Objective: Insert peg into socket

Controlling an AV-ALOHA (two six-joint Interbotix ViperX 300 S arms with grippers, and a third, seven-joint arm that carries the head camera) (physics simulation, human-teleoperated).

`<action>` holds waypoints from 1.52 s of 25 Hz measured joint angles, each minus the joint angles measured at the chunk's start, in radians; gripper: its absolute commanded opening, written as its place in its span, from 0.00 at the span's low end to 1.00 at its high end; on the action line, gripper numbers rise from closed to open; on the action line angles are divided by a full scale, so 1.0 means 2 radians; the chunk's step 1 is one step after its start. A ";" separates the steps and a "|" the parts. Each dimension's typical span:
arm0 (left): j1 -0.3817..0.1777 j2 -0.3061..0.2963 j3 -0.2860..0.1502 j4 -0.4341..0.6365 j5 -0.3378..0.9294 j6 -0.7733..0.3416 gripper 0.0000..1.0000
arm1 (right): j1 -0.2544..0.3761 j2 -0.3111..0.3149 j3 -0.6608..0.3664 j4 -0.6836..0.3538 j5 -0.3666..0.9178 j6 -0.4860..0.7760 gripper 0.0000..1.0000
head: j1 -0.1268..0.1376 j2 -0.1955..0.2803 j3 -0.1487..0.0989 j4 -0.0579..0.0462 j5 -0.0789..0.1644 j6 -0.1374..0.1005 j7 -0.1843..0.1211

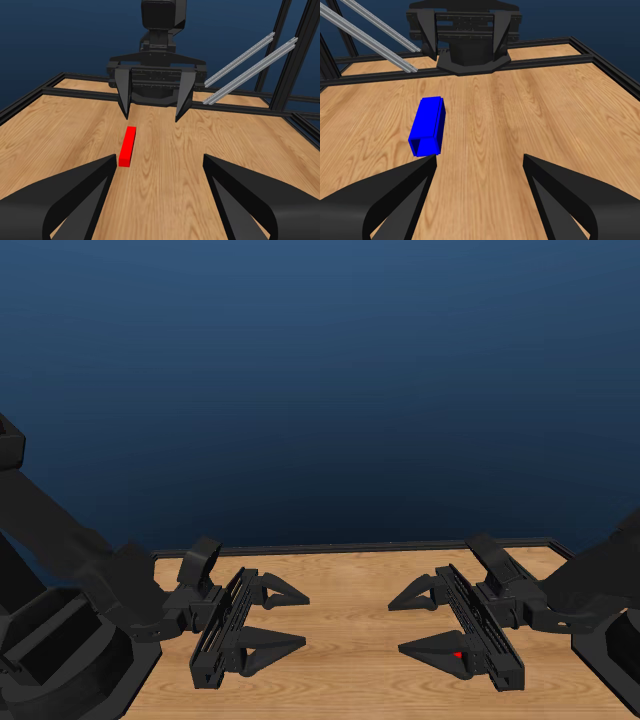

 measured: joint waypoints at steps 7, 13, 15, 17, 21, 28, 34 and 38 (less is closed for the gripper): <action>-0.026 -0.054 0.050 -0.076 0.114 -0.006 1.00 | 0.015 0.043 -0.045 -0.008 0.032 0.007 1.00 | 0.014 0.057 -0.016 0.002 0.030 -0.004 0.016; -0.088 -0.068 0.051 -0.127 0.183 -0.029 1.00 | 0.023 0.083 -0.081 -0.015 0.059 0.016 1.00 | 0.028 0.088 -0.027 0.005 0.072 -0.011 0.031; -0.110 -0.065 0.048 -0.146 0.197 -0.036 1.00 | 0.023 0.092 -0.088 -0.018 0.065 0.022 1.00 | 0.031 0.091 -0.027 0.005 0.083 -0.014 0.033; -0.131 -0.057 0.043 -0.159 0.208 -0.039 1.00 | 0.023 0.098 -0.093 -0.020 0.070 0.026 1.00 | 0.034 0.091 -0.027 0.006 0.093 -0.015 0.035; -0.160 -0.044 0.032 -0.180 0.229 -0.050 1.00 | 0.023 0.100 -0.098 -0.022 0.077 0.033 1.00 | 0.038 0.091 -0.026 0.007 0.108 -0.015 0.034; -0.184 -0.011 0.024 -0.200 0.258 -0.066 1.00 | 0.027 0.100 -0.098 -0.022 0.083 0.039 1.00 | 0.041 0.091 -0.023 0.008 0.124 -0.013 0.029; -0.185 0.021 0.029 -0.220 0.274 -0.066 1.00 | 0.036 0.097 -0.090 -0.017 0.088 0.040 1.00 | 0.041 0.091 -0.022 0.008 0.127 -0.009 0.021; -0.196 0.049 0.023 -0.217 0.283 -0.086 0.92 | 0.036 0.089 -0.074 -0.006 0.092 0.043 1.00 | 0.041 0.091 -0.022 0.009 0.127 -0.007 0.016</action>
